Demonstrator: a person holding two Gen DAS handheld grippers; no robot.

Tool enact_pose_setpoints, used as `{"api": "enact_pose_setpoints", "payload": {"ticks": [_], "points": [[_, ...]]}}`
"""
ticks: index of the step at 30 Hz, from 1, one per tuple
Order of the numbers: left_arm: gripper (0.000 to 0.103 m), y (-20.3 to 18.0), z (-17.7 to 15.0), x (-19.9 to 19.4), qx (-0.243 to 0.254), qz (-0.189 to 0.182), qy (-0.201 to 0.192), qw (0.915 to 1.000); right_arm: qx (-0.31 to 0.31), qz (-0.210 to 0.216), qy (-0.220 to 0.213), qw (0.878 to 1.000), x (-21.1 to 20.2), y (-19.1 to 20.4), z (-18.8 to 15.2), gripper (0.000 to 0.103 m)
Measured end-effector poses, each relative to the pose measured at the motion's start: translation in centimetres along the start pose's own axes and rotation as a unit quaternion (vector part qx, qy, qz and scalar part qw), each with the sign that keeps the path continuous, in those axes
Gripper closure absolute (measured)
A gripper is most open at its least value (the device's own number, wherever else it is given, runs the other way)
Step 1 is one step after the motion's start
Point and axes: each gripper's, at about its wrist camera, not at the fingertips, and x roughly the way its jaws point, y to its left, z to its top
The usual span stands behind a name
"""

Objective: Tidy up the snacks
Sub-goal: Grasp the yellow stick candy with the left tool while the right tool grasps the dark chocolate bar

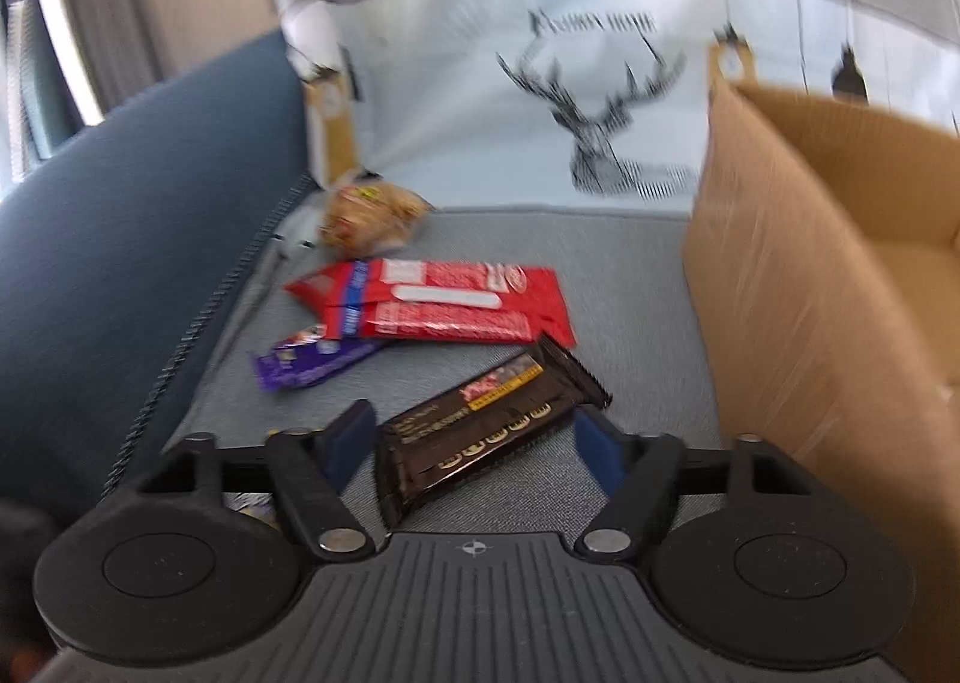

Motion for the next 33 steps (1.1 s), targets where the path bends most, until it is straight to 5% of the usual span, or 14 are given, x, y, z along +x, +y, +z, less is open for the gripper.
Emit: {"api": "enact_pose_setpoints", "payload": {"ticks": [6,12,15,19,33], "points": [[0.085,0.1,-0.1,0.0,0.0,-0.004,0.001,1.0,0.02,-0.011,0.024,0.999,4.0,0.2,0.3,0.015],[0.085,0.1,0.0,0.1,-0.008,-0.006,0.005,0.9999,-0.028,-0.038,0.021,0.999,6.3,1.5,0.1,0.011],[0.085,0.2,0.2,0.1,-0.012,-0.008,0.005,0.9999,-0.048,-0.041,0.011,0.998,6.1,1.7,0.0,0.025],[0.085,0.1,0.1,0.0,-0.013,-0.004,0.005,0.9999,-0.068,-0.036,0.003,0.997,5.5,1.5,0.1,0.062],[0.086,0.5,-0.8,-0.8,-0.085,-0.028,0.021,0.9958,-0.115,0.001,0.073,0.991,0.8,-0.1,-2.6,0.062]]}}
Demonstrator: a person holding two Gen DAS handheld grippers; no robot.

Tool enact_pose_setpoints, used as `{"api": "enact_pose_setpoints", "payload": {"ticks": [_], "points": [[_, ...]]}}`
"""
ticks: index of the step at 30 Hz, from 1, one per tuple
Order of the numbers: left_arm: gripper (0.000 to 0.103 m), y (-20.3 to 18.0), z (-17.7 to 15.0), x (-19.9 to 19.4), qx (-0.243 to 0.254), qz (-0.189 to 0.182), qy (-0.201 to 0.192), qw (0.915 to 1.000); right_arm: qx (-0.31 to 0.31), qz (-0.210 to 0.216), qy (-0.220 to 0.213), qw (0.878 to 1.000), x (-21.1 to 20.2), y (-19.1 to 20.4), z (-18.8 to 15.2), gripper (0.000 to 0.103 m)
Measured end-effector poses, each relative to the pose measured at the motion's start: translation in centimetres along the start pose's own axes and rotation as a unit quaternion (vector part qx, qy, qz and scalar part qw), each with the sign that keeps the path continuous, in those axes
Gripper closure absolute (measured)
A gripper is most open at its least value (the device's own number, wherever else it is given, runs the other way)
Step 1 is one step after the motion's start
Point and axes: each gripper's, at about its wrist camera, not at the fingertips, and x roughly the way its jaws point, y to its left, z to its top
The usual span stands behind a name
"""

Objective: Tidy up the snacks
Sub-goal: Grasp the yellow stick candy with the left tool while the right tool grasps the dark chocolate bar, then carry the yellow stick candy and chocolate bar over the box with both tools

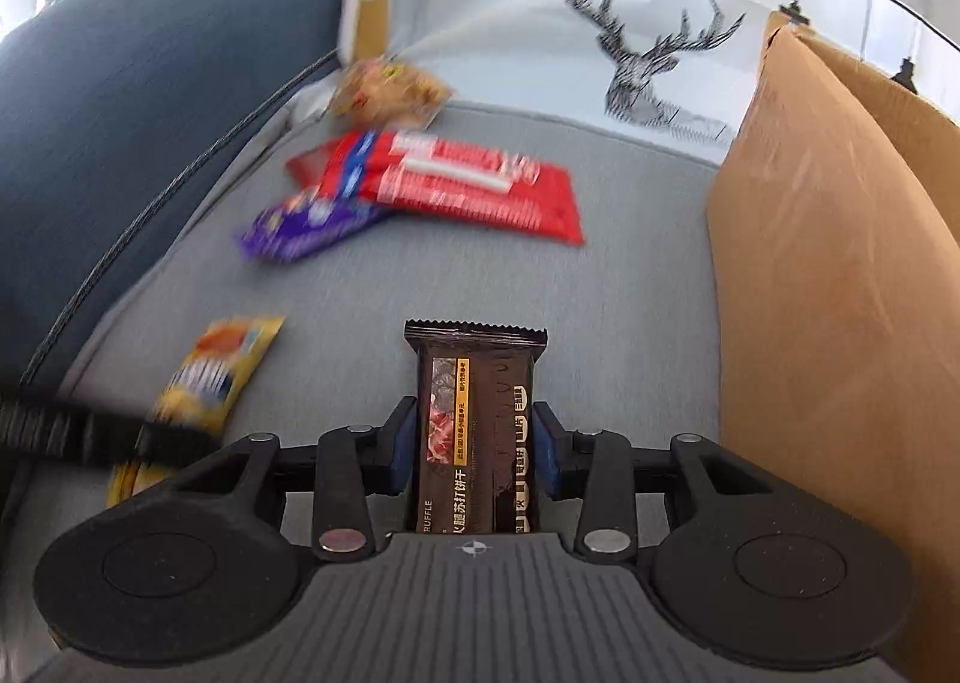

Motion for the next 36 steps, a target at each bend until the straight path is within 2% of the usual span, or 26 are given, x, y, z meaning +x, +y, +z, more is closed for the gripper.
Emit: {"api": "enact_pose_setpoints", "payload": {"ticks": [5,8,10,14,18,22,27,36], "points": [[0.086,-1.1,-1.5,0.2,-0.017,0.019,0.01,0.9996,-0.015,0.018,0.024,0.999,-2.0,0.5,-2.2,0.062],[0.086,-1.7,-2.1,0.0,-0.002,0.031,0.005,0.9995,-0.027,0.026,0.034,0.999,-3.0,0.8,-3.0,0.059],[0.085,-1.3,-2.1,-0.1,-0.015,0.03,0.007,0.9994,-0.029,0.031,0.04,0.998,-3.5,0.9,-3.5,0.055],[0.085,-0.3,-2.1,-0.2,-0.051,0.018,0.011,0.9985,-0.043,0.033,0.041,0.998,-4.1,1.0,-4.0,0.054],[0.085,-0.6,-1.9,-0.1,-0.041,0.02,0.01,0.9989,-0.047,0.036,0.04,0.997,-4.1,0.7,-4.1,0.053],[0.085,-0.6,-1.7,0.0,-0.043,0.019,0.008,0.9989,-0.051,0.036,0.033,0.998,-4.1,1.0,-4.1,0.062],[0.087,-0.9,-1.7,-0.1,-0.037,0.012,0.006,0.9992,-0.055,0.028,0.021,0.998,-4.3,1.0,-4.1,0.062],[0.088,-1.6,-1.8,-1.3,-0.047,-0.031,-0.025,0.9981,-0.035,0.026,-0.032,0.999,-6.8,0.2,-3.1,0.062]]}}
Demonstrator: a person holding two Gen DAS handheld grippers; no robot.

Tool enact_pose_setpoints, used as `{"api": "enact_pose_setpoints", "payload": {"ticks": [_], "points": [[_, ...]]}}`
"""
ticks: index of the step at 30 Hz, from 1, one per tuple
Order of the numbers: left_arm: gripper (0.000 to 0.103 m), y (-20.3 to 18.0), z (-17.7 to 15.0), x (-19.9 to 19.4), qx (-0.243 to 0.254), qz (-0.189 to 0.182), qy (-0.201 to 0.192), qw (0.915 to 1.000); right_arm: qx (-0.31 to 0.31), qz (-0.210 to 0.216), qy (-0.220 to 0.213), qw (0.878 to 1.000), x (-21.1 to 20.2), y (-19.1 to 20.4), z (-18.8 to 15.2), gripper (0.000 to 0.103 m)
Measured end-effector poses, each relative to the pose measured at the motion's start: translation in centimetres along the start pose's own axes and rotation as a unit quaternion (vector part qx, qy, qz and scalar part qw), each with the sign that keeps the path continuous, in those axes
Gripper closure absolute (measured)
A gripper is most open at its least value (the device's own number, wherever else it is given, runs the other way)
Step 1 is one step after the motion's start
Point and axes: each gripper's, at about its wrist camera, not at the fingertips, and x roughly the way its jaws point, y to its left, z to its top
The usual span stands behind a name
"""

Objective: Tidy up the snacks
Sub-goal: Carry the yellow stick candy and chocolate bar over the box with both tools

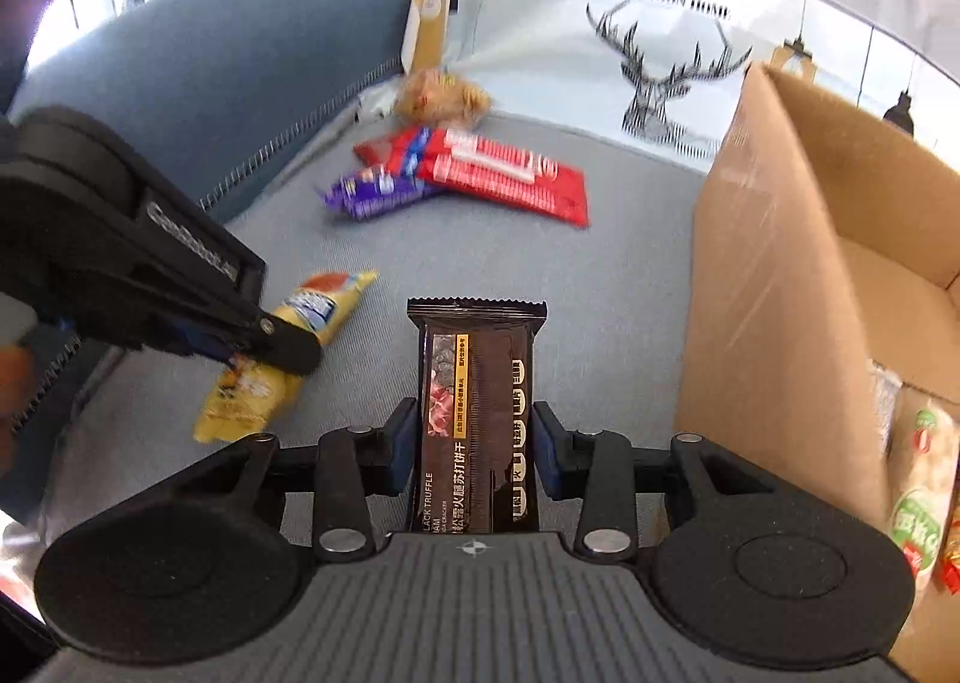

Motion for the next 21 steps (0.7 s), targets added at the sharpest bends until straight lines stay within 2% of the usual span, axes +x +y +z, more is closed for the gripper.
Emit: {"api": "enact_pose_setpoints", "payload": {"ticks": [7,12,16,21], "points": [[0.088,-0.8,0.0,-1.3,-0.011,-0.033,-0.026,0.999,-0.002,0.011,-0.037,0.999,-3.4,-0.6,1.4,0.062],[0.088,-1.4,0.1,-1.9,-0.015,-0.053,-0.044,0.9975,-0.007,0.003,-0.066,0.998,-6.3,-1.9,2.7,0.062],[0.088,-2.2,0.1,-2.5,-0.012,-0.07,-0.062,0.9956,-0.009,-0.014,-0.087,0.996,-8.3,-4.4,3.6,0.062],[0.088,-3.9,-0.2,-3.3,-0.002,-0.098,-0.096,0.9906,0.0,-0.054,-0.113,0.992,-9.8,-9.6,4.3,0.062]]}}
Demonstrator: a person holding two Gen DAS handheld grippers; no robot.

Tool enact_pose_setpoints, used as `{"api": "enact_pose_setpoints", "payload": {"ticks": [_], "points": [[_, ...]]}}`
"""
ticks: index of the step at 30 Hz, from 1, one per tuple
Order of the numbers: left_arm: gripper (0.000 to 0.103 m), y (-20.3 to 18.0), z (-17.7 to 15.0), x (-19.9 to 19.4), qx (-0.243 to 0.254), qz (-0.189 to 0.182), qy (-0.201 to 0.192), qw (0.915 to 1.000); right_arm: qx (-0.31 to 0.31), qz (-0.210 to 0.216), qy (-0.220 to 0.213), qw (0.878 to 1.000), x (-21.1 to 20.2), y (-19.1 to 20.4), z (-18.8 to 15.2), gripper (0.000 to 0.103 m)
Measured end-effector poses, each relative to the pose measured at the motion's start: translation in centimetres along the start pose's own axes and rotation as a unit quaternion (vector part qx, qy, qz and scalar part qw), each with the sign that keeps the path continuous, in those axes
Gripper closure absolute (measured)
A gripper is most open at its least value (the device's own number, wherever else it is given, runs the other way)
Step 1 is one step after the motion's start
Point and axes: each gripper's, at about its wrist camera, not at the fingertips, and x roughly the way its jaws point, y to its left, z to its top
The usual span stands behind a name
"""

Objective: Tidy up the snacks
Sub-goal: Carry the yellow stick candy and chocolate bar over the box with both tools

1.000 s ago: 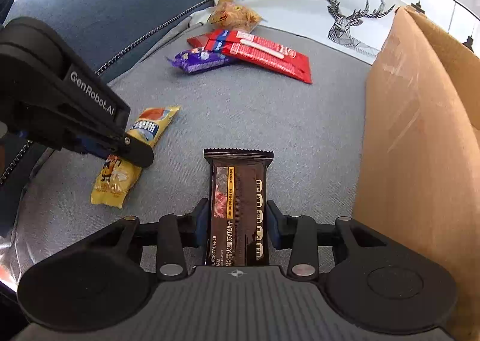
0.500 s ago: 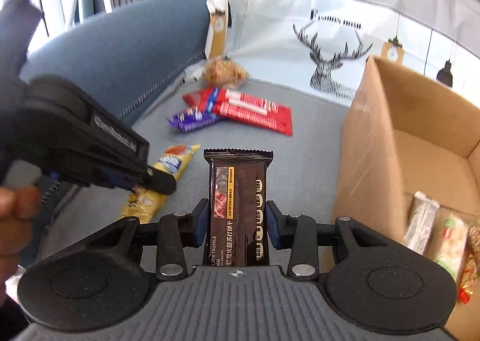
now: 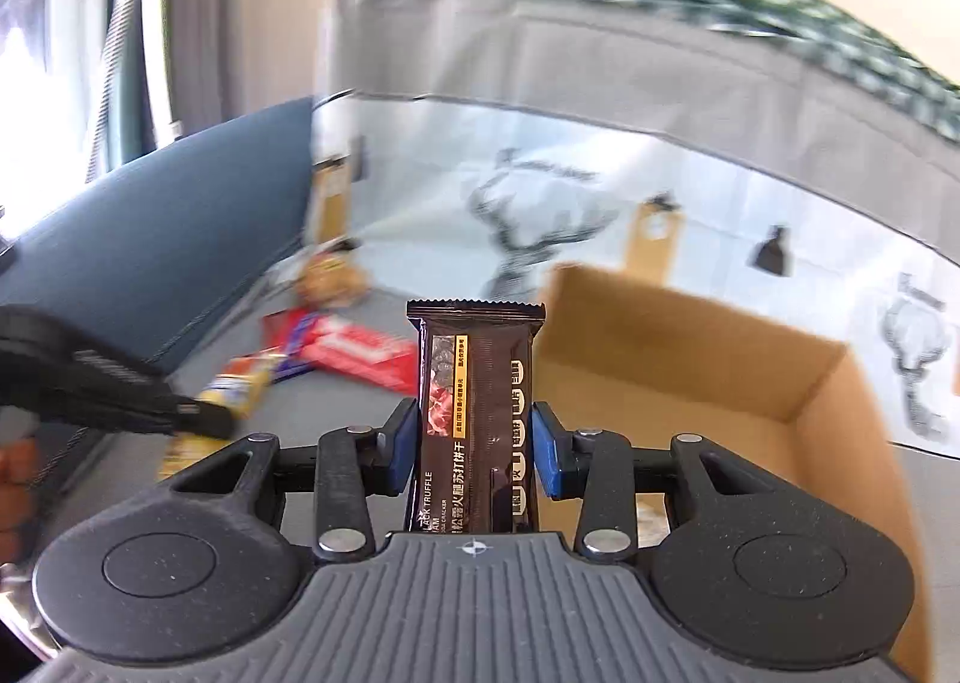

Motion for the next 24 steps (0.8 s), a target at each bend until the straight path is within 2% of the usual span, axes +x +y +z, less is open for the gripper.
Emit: {"api": "enact_pose_setpoints", "payload": {"ticks": [5,10,20,24], "points": [[0.088,-2.6,-0.3,0.3,0.009,-0.032,-0.025,0.9991,0.049,-0.032,-0.02,0.998,-0.1,-6.0,-0.8,0.062],[0.088,-5.3,-0.8,0.7,0.015,-0.064,-0.044,0.9969,0.09,-0.052,0.004,0.995,-0.3,-10.1,-3.4,0.062],[0.088,-9.9,-1.9,2.1,0.026,-0.115,-0.058,0.9913,0.049,-0.089,-0.004,0.995,-1.9,-12.8,-5.4,0.062],[0.088,-11.3,-3.0,3.0,0.034,-0.125,-0.059,0.9899,0.046,-0.102,-0.004,0.994,-2.1,-13.5,-5.8,0.062]]}}
